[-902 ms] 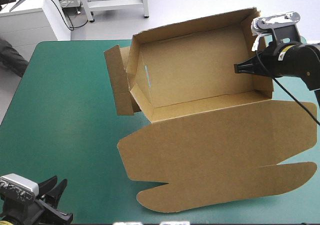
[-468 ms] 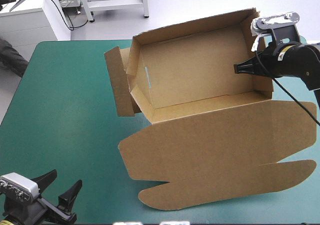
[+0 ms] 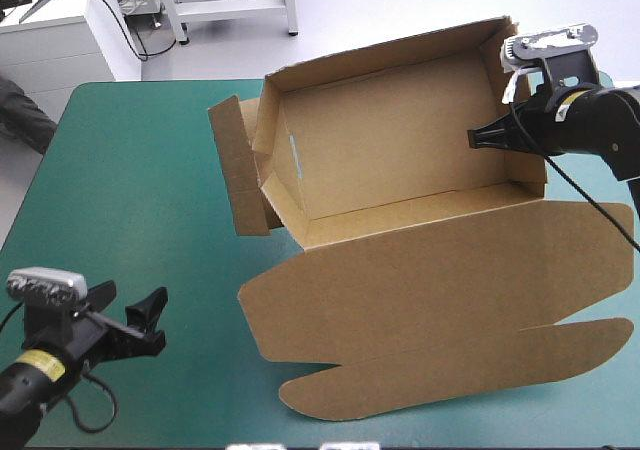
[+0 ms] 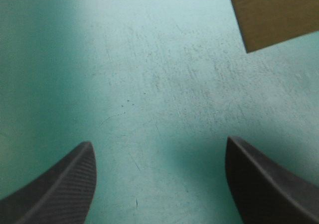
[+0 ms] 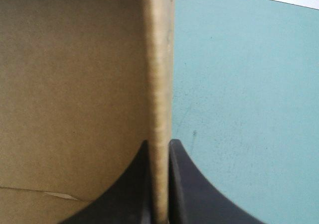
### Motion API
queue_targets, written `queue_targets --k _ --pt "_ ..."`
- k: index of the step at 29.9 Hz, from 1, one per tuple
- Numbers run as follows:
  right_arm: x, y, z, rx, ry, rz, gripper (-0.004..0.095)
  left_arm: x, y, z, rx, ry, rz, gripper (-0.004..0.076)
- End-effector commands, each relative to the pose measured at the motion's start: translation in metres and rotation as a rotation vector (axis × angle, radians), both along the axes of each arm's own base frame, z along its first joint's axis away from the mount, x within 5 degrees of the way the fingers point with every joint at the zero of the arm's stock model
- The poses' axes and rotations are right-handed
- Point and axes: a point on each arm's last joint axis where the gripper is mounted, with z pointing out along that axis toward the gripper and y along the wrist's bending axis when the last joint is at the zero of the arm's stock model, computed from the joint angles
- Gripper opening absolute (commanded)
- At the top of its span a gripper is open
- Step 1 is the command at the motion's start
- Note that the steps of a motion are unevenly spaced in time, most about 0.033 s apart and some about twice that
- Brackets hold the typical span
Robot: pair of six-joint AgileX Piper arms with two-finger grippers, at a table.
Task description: Fold the box
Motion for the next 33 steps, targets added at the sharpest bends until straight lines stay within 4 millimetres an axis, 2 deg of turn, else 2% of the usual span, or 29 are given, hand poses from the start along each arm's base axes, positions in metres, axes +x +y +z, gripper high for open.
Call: queue_targets --k 1,6,10,15,22,25,29,33 --pt "-0.014 -0.004 0.015 0.017 -0.052 -0.003 -0.0019 0.038 -0.008 0.020 -0.037 -0.005 0.033 0.0515" --pt "-0.014 -0.004 0.014 0.016 -0.052 0.009 -0.0019 0.097 -0.022 0.028 -0.015 0.073 0.038 0.0515" --pt "-0.014 -0.004 0.014 0.014 -0.052 0.011 -0.0019 0.134 -0.031 0.027 0.008 0.133 0.034 0.0515" --pt "-0.014 -0.004 0.014 0.013 -0.052 0.012 -0.0019 0.176 -0.024 0.019 0.005 0.203 0.092 0.0515" --pt "-0.014 -0.004 0.014 0.011 -0.053 0.011 -0.0019 0.209 0.014 0.000 -0.178 0.255 0.117 0.0515" --pt "-0.014 -0.004 0.014 0.011 -0.053 0.011 -0.0019 0.224 0.023 -0.013 -0.271 0.270 0.056 0.0515" --pt "-0.014 -0.004 0.014 0.011 -0.053 0.011 -0.0019 0.242 0.019 -0.033 -0.390 0.305 -0.047 0.0515" --pt "-0.014 -0.004 0.014 0.011 -0.053 0.011 -0.0019 0.257 0.002 -0.051 -0.541 0.334 -0.141 0.0515"
